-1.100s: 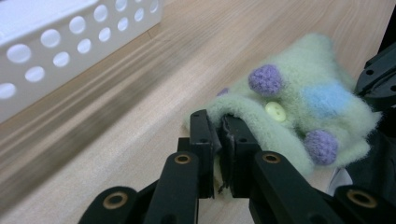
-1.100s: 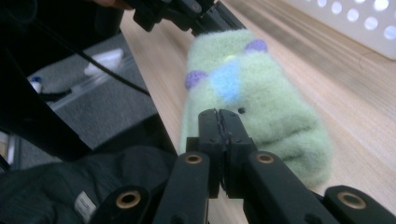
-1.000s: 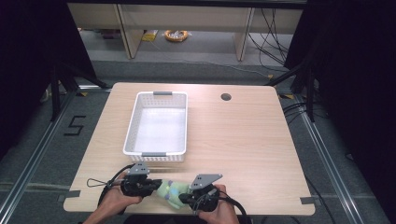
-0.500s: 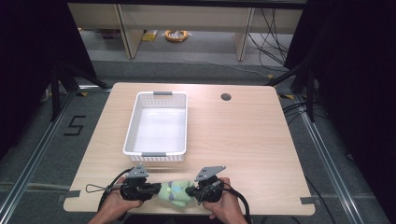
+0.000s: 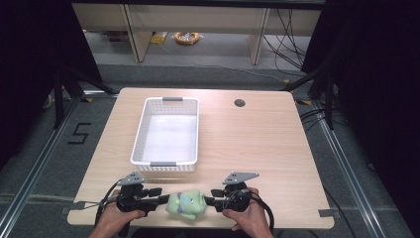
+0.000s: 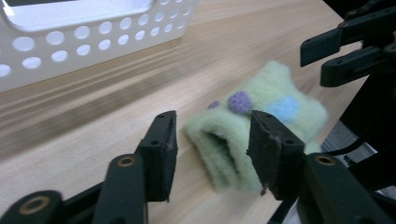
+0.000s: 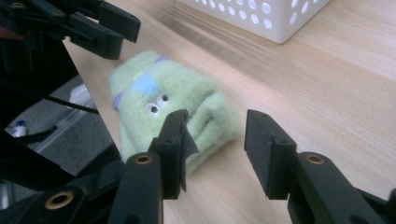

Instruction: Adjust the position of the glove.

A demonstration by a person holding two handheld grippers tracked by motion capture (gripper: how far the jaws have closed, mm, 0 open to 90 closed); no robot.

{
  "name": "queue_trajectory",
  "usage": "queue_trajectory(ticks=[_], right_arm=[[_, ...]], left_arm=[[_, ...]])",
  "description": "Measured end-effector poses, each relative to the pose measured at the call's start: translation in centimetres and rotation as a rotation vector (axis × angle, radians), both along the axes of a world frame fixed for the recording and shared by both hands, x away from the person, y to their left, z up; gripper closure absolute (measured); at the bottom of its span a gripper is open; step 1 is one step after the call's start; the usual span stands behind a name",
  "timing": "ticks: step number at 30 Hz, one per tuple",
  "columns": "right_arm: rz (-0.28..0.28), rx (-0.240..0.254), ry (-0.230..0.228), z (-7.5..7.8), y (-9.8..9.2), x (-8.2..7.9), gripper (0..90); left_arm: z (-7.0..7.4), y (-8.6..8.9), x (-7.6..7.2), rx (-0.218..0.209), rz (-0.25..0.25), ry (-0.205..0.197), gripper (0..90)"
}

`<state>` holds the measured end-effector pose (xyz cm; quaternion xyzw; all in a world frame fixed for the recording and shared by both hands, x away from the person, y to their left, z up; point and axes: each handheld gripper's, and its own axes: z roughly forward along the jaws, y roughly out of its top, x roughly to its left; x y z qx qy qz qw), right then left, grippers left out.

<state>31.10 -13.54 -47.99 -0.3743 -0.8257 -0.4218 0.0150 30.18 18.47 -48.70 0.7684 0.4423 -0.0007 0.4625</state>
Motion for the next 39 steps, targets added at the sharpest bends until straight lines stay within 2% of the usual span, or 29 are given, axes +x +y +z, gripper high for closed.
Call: queue_trajectory(ticks=[2,5,6,7,8,9,14,16,18,21,22,24,26,28,30,36,39], right_arm=[[0.013,0.008,0.017,-0.3,0.3,0.1,55.2],[0.007,0.006,0.053,-0.6,0.9,0.0,50.6],[0.007,0.006,0.053,-0.8,1.0,0.1,49.3],[0.001,0.004,0.059,-0.9,1.1,0.2,47.8],[0.003,0.016,0.068,-1.1,1.3,0.3,47.7],[0.003,0.026,0.086,-1.2,1.4,0.3,47.5],[0.009,0.006,0.097,-2.1,2.1,0.4,47.1],[-0.005,-0.014,0.105,-2.5,2.2,0.4,47.2],[-0.007,-0.004,0.127,-2.7,2.2,0.4,47.3],[0.001,0.014,0.134,-3.1,2.1,0.5,48.5],[-0.003,0.020,0.131,-3.2,2.1,0.4,48.8],[0.001,0.021,0.131,-3.2,2.1,0.4,49.0],[0.006,0.023,0.131,-3.2,2.1,0.4,50.5],[0.004,0.034,0.146,-3.3,2.2,0.3,52.7],[0.014,0.037,0.130,-3.4,2.2,0.3,56.1],[0.043,0.060,0.135,-3.7,2.0,0.5,68.1],[0.040,0.063,0.141,-3.6,1.9,0.3,73.1]], left_arm=[[-0.3,-0.5,0.0,-0.011,-0.012,0.034,47.6],[-0.9,-1.2,0.3,0.007,-0.017,0.078,45.8],[-1.2,-1.3,0.5,0.002,-0.032,0.097,45.6],[-1.4,-1.4,0.5,0.005,-0.025,0.109,45.5],[-1.4,-1.6,0.5,0.011,-0.016,0.116,45.1],[-1.7,-1.7,0.7,-0.003,-0.034,0.128,45.0],[-2.2,-2.2,0.9,0.010,-0.046,0.159,45.9],[-2.3,-2.2,1.1,0.011,-0.054,0.164,46.4],[-2.3,-2.3,1.2,0.011,-0.037,0.171,47.4],[-2.5,-2.2,1.3,0.018,-0.047,0.175,48.4],[-2.6,-2.2,1.4,-0.002,-0.061,0.185,48.7],[-2.6,-2.2,1.4,0.004,-0.043,0.185,49.6],[-2.7,-2.2,1.4,-0.003,-0.045,0.187,51.2],[-2.8,-2.3,1.4,0.004,-0.057,0.180,53.0],[-2.8,-2.2,1.6,-0.007,-0.077,0.184,54.3],[-3.0,-2.2,1.4,-0.006,-0.065,0.164,61.7],[-3.2,-2.1,1.3,-0.026,-0.065,0.154,64.6]])
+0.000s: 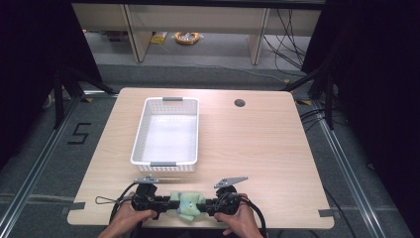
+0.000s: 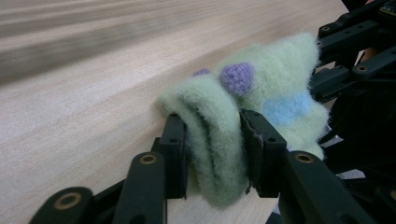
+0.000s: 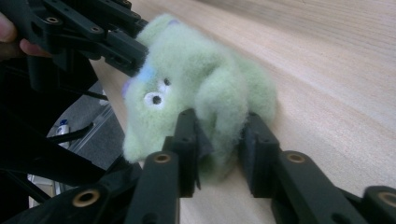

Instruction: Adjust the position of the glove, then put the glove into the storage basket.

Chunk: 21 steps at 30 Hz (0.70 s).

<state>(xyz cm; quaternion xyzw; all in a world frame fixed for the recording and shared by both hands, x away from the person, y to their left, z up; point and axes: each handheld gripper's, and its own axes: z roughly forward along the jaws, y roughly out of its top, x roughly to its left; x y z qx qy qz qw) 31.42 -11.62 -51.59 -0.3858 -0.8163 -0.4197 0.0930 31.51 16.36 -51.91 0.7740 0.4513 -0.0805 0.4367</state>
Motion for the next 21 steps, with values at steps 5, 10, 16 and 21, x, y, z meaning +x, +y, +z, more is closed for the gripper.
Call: queue_trajectory(ticks=[5,10,16,21], right_arm=[[0.012,-0.006,-0.035,0.2,0.0,-0.1,77.0],[0.014,-0.010,-0.052,0.5,-0.1,-0.1,78.6],[0.041,0.006,-0.067,1.2,-0.1,0.0,79.2],[0.060,0.032,-0.068,1.9,-0.3,0.0,79.6]], left_arm=[[0.2,-0.2,-0.4,0.010,0.007,-0.035,69.6],[0.4,-0.3,-0.6,0.007,0.004,-0.057,71.5],[0.9,-0.2,-0.7,-0.007,-0.004,-0.068,72.4],[1.2,-0.2,-0.9,-0.025,-0.007,-0.072,72.6]])
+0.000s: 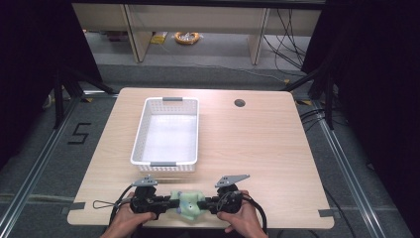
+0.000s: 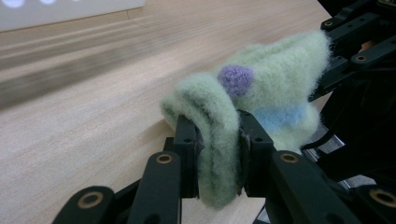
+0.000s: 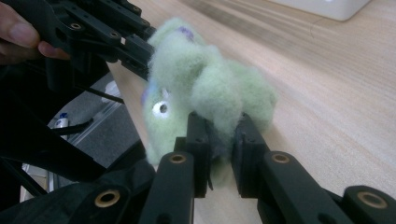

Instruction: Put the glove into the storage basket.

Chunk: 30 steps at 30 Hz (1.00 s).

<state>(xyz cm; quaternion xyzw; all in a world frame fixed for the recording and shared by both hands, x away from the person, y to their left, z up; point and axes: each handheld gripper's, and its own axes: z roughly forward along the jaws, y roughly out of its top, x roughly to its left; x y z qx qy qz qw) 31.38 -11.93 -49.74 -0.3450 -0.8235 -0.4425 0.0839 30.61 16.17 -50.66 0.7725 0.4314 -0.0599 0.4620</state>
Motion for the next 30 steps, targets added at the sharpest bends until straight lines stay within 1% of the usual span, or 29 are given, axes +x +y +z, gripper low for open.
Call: queue_trajectory(ticks=[2,5,7,8,9,10,11,12,13,14,15,16,18,19,20,21,22,23,24,25,26,27,28,29,30], right_arm=[[0.006,0.003,0.000,0.2,0.0,0.0,79.7],[-0.003,0.002,-0.014,0.5,-0.2,0.1,79.7],[0.014,0.020,-0.005,0.7,-0.3,0.2,79.8],[0.029,0.033,-0.022,0.9,-0.3,0.3,79.8],[0.013,0.025,-0.003,1.2,-0.4,0.1,79.8],[0.013,0.022,-0.015,1.3,-0.4,0.1,79.7],[0.021,0.029,-0.009,1.5,-0.3,0.1,79.8],[0.021,0.028,-0.007,1.6,-0.3,0.1,79.8],[0.037,0.034,-0.033,1.6,-0.3,0.2,79.8],[0.024,0.037,-0.007,1.8,-0.3,0.1,79.8],[0.032,0.032,-0.034,2.0,-0.4,0.2,79.8],[0.030,0.037,-0.020,2.1,-0.3,0.2,79.8],[0.031,0.035,-0.034,2.7,-0.3,0.4,79.8],[0.022,0.030,-0.041,3.0,-0.2,0.5,79.8],[0.022,0.022,-0.036,3.3,-0.3,0.5,79.8],[0.038,0.031,-0.046,3.6,-0.2,0.8,79.8],[0.024,0.029,-0.024,4.0,-0.1,0.7,79.8],[0.032,0.033,-0.051,4.3,-0.2,1.0,79.8],[0.032,0.030,-0.063,4.6,-0.2,1.2,79.8],[0.034,0.031,-0.067,4.9,-0.2,1.4,79.8],[0.019,0.021,-0.066,5.5,-0.2,1.5,79.8],[0.018,0.025,-0.072,5.7,-0.2,1.7,79.8],[0.033,0.038,-0.079,6.0,-0.2,2.1,79.7],[0.021,0.041,-0.049,6.5,-0.1,2.1,79.7],[0.024,0.045,-0.073,6.7,-0.1,2.6,79.7]], left_arm=[[0.2,0.0,0.0,-0.008,0.000,0.000,72.6],[0.6,0.1,0.1,-0.012,0.002,-0.013,72.7],[0.8,0.1,0.0,-0.025,-0.003,-0.020,72.7],[0.9,0.1,0.0,-0.028,-0.006,-0.022,72.7],[1.0,0.1,0.0,-0.032,-0.002,-0.021,72.7],[1.1,0.1,-0.1,-0.033,0.005,-0.026,72.7],[1.2,0.2,0.0,-0.033,-0.004,-0.032,72.7],[1.3,0.2,-0.1,-0.043,0.000,-0.031,72.7],[1.4,0.2,0.0,-0.049,0.002,-0.029,72.6],[1.5,0.3,0.0,-0.050,0.004,-0.033,72.6],[1.6,0.3,0.0,-0.051,0.004,-0.033,72.6],[1.8,0.4,0.2,-0.048,0.002,-0.040,72.6],[2.2,0.4,0.4,-0.053,0.005,-0.046,72.6],[2.4,0.4,0.4,-0.057,0.007,-0.050,72.6],[2.8,0.4,0.6,-0.062,0.009,-0.057,72.6],[3.1,0.4,0.7,-0.063,0.013,-0.062,72.5],[3.4,0.5,0.8,-0.062,0.010,-0.073,72.5],[3.7,0.5,1.0,-0.059,0.008,-0.079,72.5],[4.1,0.4,1.1,-0.061,0.009,-0.083,72.5],[4.6,0.5,1.3,-0.054,0.011,-0.092,72.5],[4.9,0.5,1.5,-0.048,0.004,-0.103,72.5],[5.5,0.6,1.7,-0.044,0.005,-0.108,72.5],[5.9,0.6,1.9,-0.044,0.008,-0.116,72.5],[6.3,0.6,2.1,-0.041,0.018,-0.122,72.5],[6.6,0.8,2.3,-0.037,0.009,-0.130,72.5]])
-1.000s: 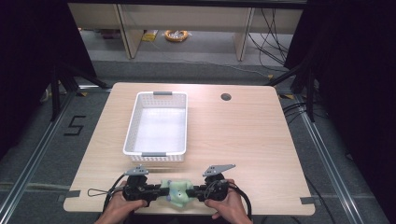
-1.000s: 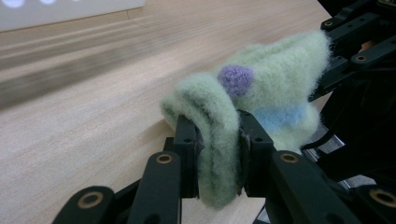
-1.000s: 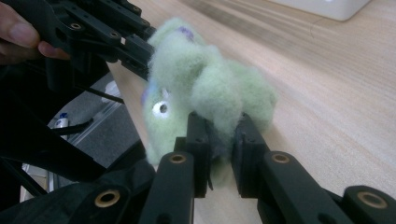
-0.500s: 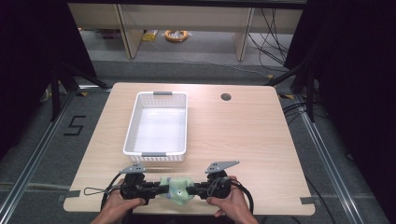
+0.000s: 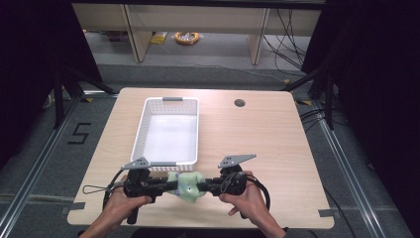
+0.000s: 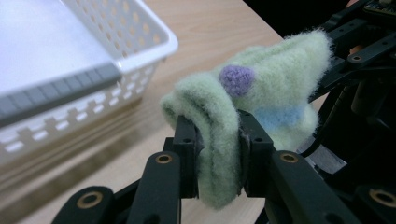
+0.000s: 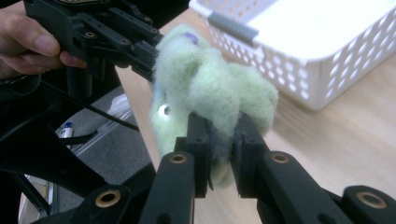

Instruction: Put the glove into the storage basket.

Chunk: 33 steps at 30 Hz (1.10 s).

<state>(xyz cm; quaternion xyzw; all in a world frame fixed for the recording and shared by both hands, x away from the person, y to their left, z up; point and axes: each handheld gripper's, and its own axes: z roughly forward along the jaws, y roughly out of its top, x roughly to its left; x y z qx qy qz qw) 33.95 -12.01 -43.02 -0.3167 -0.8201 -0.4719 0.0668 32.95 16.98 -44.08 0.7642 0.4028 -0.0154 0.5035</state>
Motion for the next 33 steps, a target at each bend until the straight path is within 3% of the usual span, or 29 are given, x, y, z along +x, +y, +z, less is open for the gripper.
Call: queue_trajectory(ticks=[2,3,10,13,18,19,21,32,33], right_arm=[[0.003,0.001,0.001,0.6,0.1,0.6,79.7],[0.001,-0.011,-0.028,0.8,0.1,1.0,79.7],[0.005,-0.017,-0.006,2.2,1.1,2.9,79.7],[0.019,-0.025,-0.036,2.8,1.4,3.9,79.7],[0.019,-0.033,-0.030,3.6,2.0,5.2,79.6],[0.038,-0.033,-0.060,3.6,2.1,5.6,79.6],[0.020,-0.035,-0.026,3.9,2.3,5.9,79.6],[0.046,-0.073,-0.031,4.9,3.8,9.0,79.5],[0.037,-0.076,-0.016,4.9,4.0,9.2,79.5]], left_arm=[[0.5,0.1,0.5,-0.005,0.011,-0.005,72.3],[0.7,0.2,0.7,-0.003,0.009,-0.006,72.3],[1.8,0.8,2.6,0.008,0.033,-0.004,72.2],[2.3,1.0,3.3,0.007,0.049,-0.003,72.3],[3.0,1.4,4.4,0.022,0.060,0.004,72.3],[3.1,1.5,4.6,0.021,0.055,0.008,72.3],[3.3,1.7,5.2,0.021,0.060,0.018,72.3],[3.8,2.8,7.7,0.036,0.089,0.038,72.3],[3.8,2.8,7.9,0.039,0.106,0.036,72.3]])
